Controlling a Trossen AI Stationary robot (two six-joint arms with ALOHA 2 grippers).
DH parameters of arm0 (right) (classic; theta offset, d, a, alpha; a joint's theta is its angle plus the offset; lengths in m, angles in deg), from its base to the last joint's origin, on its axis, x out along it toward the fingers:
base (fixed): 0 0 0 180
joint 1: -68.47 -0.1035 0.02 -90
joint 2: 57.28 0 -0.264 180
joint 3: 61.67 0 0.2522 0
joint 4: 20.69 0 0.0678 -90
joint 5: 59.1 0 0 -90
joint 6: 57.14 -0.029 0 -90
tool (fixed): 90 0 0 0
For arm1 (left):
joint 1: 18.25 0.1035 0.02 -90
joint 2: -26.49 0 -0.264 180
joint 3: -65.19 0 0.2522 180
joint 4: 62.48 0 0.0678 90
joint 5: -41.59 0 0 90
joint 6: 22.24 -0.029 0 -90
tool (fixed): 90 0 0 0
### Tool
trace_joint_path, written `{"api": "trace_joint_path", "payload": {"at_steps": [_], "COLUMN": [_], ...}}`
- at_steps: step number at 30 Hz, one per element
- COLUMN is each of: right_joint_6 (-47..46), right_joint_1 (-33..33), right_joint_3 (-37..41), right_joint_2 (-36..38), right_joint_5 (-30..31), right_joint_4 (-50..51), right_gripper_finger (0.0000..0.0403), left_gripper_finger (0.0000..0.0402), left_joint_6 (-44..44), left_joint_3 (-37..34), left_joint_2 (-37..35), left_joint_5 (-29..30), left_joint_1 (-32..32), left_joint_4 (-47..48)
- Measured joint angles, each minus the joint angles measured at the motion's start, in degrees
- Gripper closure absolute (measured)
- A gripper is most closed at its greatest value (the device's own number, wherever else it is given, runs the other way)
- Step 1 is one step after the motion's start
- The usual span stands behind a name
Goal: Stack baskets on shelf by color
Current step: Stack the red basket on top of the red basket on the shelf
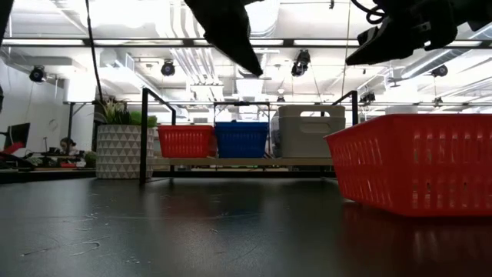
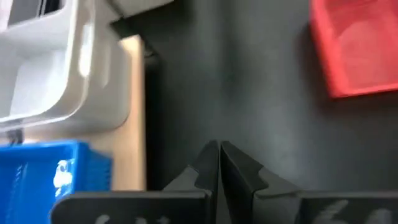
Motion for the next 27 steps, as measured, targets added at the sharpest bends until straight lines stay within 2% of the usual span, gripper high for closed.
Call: {"api": "trace_joint_path", "payload": {"at_steps": [6, 15, 19, 27], "right_joint_6": [-4.4, -10.4, -12.9, -18.2], "right_joint_1": [-2.4, -11.2, -14.2, -17.6], "right_joint_3": [0.0, -2.3, -7.2, -20.2], "right_joint_2": [-1.0, -6.7, -11.1, -21.7], "right_joint_5": [-0.5, -2.5, -2.5, -3.0], "right_joint_4": [-3.6, -5.2, 0.3, 19.8], "right_gripper_finger": [0.0394, 0.0394, 0.0394, 0.0394], "left_gripper_finger": [0.0401, 0.0401, 0.0401, 0.0401], "left_joint_6": [-0.6, -0.8, -0.8, -0.9], "left_joint_3": [-5.6, -16.9, -21.3, -27.0], "left_joint_2": [-3.9, -12.3, -15.5, -19.5], "left_joint_5": [0.1, 1.7, 5.0, 6.5], "left_joint_1": [-3.6, -3.8, -3.8, -3.8], "left_joint_4": [-7.2, -18.1, -22.0, -26.2]}}
